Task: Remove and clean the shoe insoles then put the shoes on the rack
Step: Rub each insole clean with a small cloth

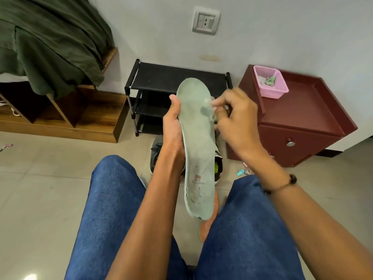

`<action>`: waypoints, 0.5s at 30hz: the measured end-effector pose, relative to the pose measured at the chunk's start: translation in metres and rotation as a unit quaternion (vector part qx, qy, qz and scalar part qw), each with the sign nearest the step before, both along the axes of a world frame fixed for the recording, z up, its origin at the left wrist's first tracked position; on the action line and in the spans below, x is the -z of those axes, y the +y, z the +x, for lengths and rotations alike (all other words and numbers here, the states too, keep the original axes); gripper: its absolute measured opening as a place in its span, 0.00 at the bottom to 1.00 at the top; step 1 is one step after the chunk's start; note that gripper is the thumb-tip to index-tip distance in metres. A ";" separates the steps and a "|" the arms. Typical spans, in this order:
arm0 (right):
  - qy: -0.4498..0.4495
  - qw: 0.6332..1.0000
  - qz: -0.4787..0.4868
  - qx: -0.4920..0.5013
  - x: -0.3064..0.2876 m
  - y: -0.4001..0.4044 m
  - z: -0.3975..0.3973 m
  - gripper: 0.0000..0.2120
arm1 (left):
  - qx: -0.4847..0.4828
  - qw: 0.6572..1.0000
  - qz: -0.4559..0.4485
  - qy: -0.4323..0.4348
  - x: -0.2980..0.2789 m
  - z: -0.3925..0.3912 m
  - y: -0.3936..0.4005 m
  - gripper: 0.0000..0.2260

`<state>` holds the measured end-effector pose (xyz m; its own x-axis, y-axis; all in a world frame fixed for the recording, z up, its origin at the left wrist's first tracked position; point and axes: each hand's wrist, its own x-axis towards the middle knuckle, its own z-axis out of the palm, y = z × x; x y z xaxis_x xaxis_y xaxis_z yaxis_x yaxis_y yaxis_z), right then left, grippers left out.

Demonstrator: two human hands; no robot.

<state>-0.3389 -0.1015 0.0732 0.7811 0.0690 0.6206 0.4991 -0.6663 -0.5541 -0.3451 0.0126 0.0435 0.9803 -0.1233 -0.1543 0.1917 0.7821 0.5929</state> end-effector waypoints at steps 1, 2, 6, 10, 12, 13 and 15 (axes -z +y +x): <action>-0.010 0.999 -0.026 -0.019 0.003 0.007 -0.014 0.07 | 0.000 1.000 -0.005 -0.005 0.001 0.001 -0.001 0.34; -0.019 0.998 -0.060 -0.030 0.009 0.014 -0.027 0.06 | 0.006 1.000 -0.015 -0.005 0.003 0.002 -0.001 0.35; -0.033 0.989 -0.139 -0.028 0.031 0.021 -0.032 0.07 | 0.031 0.999 -0.039 0.003 0.009 0.000 -0.004 0.33; -0.043 0.977 -0.206 0.040 0.025 0.005 -0.004 0.06 | 0.012 1.000 0.013 0.009 0.007 -0.002 -0.007 0.29; -0.057 0.964 -0.252 0.057 0.023 0.003 0.007 0.05 | 0.008 0.999 0.038 0.013 0.005 -0.002 -0.007 0.27; -0.061 0.963 -0.255 0.058 0.021 0.003 0.013 0.07 | 0.005 0.999 0.048 0.012 0.004 -0.004 -0.006 0.26; -0.039 0.978 -0.200 0.052 0.011 -0.003 0.027 0.08 | -0.007 0.997 0.082 0.014 0.002 -0.008 -0.007 0.24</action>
<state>-0.3115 -0.1043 0.0626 0.7487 0.2410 0.6175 0.4467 -0.8718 -0.2013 -0.3527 0.0055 0.0414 0.9768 -0.0813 -0.1983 0.2001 0.6779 0.7074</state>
